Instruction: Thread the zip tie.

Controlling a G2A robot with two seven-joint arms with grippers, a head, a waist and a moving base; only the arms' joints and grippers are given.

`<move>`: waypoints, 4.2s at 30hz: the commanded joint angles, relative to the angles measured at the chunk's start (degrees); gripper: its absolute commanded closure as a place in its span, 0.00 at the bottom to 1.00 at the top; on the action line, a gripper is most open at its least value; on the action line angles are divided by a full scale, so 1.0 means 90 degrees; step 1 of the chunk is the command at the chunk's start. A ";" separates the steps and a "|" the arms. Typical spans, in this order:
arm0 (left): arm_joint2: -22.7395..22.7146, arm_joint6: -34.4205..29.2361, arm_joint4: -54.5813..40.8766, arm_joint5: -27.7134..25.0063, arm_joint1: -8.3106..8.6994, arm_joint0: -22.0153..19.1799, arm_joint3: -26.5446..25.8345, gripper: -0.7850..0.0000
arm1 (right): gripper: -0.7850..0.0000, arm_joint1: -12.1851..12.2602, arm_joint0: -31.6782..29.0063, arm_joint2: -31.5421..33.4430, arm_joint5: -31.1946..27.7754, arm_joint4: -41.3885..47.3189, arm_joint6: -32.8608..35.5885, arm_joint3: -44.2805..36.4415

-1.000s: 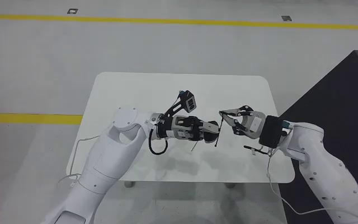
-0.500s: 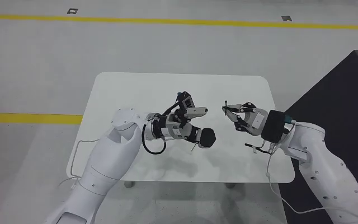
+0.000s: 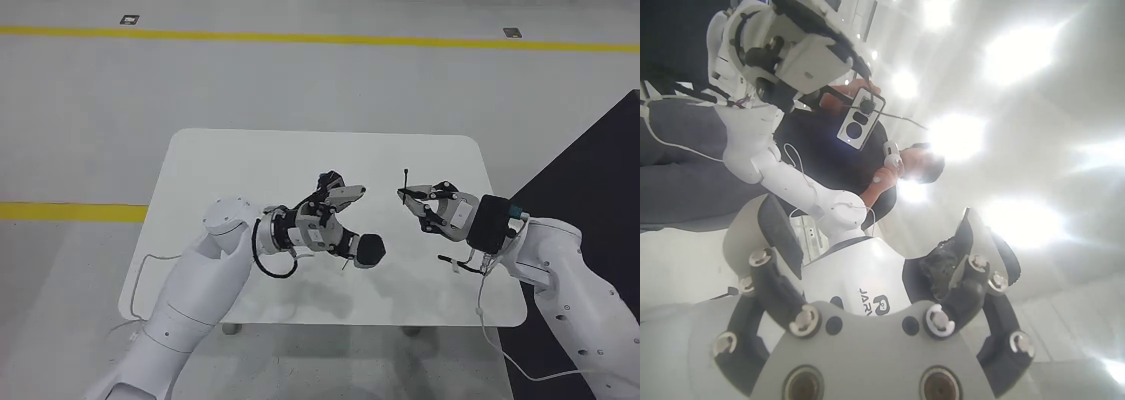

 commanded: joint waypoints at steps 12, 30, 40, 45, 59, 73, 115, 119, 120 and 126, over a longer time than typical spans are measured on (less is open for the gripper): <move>-0.0297 0.0370 0.1841 -0.2044 0.0113 0.0334 -0.0432 0.00 | 1.00 0.0000 0.0000 0.0000 0.0000 0.0000 0.0000 0.0000; -0.0524 0.6869 1.0288 -0.5240 0.0211 0.1343 -0.1107 0.00 | 1.00 0.0000 0.0000 0.0000 0.0000 0.0000 0.0000 0.0000; -0.0333 0.7058 1.1616 -0.5015 0.0233 0.1691 -0.1761 0.00 | 1.00 0.0000 0.0000 0.0000 0.0000 0.0000 0.0000 0.0000; -0.0513 0.6726 1.1606 -0.4632 0.0268 0.1969 -0.2066 0.00 | 1.00 0.0000 0.0000 0.0000 0.0000 0.0000 0.0000 0.0000; -0.0202 0.5850 1.0398 -0.4541 0.0205 0.1988 -0.2470 0.00 | 1.00 0.0000 0.0000 0.0000 0.0000 0.0000 0.0000 0.0000; -0.0073 0.6005 1.1258 -0.3608 0.0152 0.2103 -0.2706 0.00 | 1.00 -0.0020 -0.0162 0.0102 0.0708 -0.0824 0.0243 -0.0253; 0.0251 0.5818 1.0842 -0.3174 -0.0119 0.1892 -0.2495 0.73 | 1.00 -0.0044 -0.0180 -0.0004 0.0977 -0.1534 0.0096 -0.0332; 0.0271 0.5807 1.0929 -0.3176 -0.0133 0.1888 -0.2520 0.79 | 1.00 -0.0044 -0.0180 -0.0004 0.0977 -0.1534 0.0096 -0.0332; 0.0269 0.5817 1.0946 -0.3168 -0.0135 0.1899 -0.2529 0.80 | 1.00 -0.0044 -0.0180 -0.0004 0.0977 -0.1534 0.0096 -0.0332; 0.0244 0.5852 1.0941 -0.3206 -0.0149 0.1944 -0.2578 0.82 | 1.00 -0.0044 -0.0180 -0.0004 0.0977 -0.1534 0.0096 -0.0332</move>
